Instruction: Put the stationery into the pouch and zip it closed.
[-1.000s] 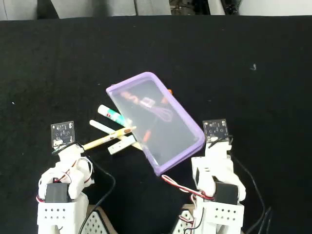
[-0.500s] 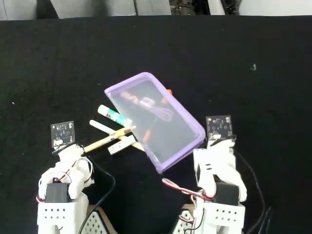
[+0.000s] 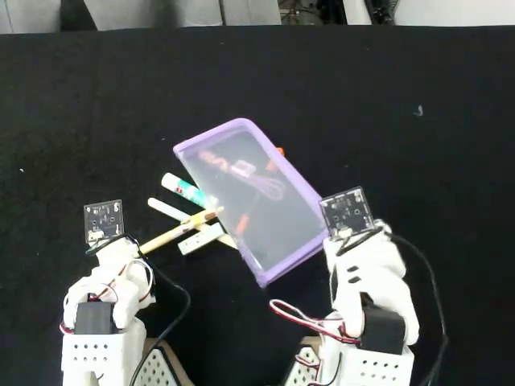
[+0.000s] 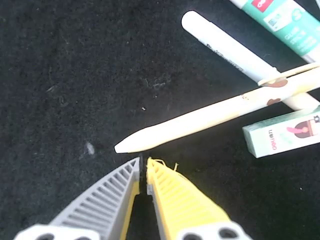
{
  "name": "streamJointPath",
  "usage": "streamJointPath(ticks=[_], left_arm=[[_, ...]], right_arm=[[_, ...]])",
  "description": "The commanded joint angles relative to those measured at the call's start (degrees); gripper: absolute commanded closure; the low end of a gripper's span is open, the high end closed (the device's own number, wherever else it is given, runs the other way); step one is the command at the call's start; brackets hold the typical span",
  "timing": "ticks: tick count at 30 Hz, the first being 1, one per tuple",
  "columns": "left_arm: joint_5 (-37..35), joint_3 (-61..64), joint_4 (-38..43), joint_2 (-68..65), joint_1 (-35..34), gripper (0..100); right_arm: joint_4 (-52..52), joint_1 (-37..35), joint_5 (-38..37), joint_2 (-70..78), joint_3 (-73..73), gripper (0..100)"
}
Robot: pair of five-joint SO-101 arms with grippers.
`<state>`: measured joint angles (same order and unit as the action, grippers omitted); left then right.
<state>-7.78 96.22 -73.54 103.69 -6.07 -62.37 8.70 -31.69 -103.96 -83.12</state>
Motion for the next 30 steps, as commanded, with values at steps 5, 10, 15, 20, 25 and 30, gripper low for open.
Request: streamJointPath(ticks=[5,10,15,20,25,30], left_arm=[[0.09,1.10,0.70,0.35,0.31,97],[0.09,1.10,0.70,0.35,0.40,97],[0.09,1.10,0.70,0.35,0.40,97],[0.09,1.10,0.70,0.35,0.40,97],[0.09,1.10,0.70,0.35,0.40,97],[0.09,1.10,0.70,0.35,0.40,97]], right_arm=[[11.60,-0.79,5.89,-1.98,6.11,73.7],[8.53,-5.63,6.77,1.01,12.09,75.6],[7.56,-10.37,7.74,16.57,24.40,75.6],[5.71,-20.48,14.15,41.71,40.57,75.5],[4.31,-33.76,14.51,64.75,51.56,75.5],[7.65,-39.12,16.26,81.63,59.21,75.5]])
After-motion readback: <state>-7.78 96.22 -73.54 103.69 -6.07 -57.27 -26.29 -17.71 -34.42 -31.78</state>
